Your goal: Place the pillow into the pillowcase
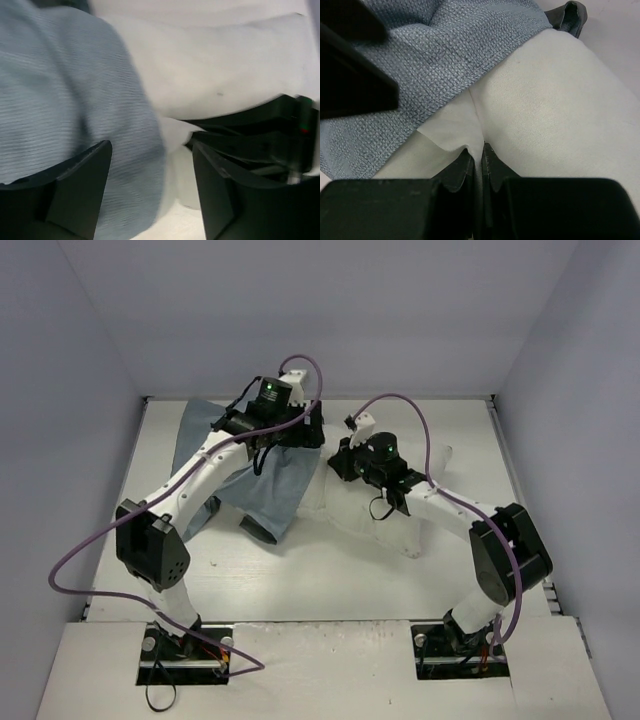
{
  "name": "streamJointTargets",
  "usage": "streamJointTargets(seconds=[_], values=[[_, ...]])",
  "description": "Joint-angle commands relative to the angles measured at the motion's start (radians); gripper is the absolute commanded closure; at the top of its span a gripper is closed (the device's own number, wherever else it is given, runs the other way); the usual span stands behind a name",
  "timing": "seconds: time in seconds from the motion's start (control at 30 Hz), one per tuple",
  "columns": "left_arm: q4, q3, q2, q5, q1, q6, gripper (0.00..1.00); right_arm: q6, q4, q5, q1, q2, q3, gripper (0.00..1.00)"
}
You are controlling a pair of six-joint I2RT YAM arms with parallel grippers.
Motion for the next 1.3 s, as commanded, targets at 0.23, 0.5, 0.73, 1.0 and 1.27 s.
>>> streamJointTargets(seconds=[0.23,0.5,0.73,1.0,1.27], values=[[-0.096,0.113,-0.051,-0.418,0.015,0.2,0.22,-0.008,0.023,-0.031,-0.008,0.004,0.037,1.0],[-0.119,0.202,0.115,-0.391,0.023,0.205,0.22,-0.017,0.01,-0.029,-0.008,0.017,0.059,1.0],[-0.168,0.263,0.192,-0.412,0.044,0.216,0.64,-0.016,0.003,-0.034,-0.008,0.018,0.053,1.0],[-0.165,0.313,0.175,-0.131,0.037,0.193,1.0,-0.027,0.001,-0.035,-0.008,0.031,0.059,1.0],[0.091,0.213,0.136,0.339,-0.052,-0.017,1.0,-0.014,0.001,-0.094,-0.037,0.051,0.093,1.0]])
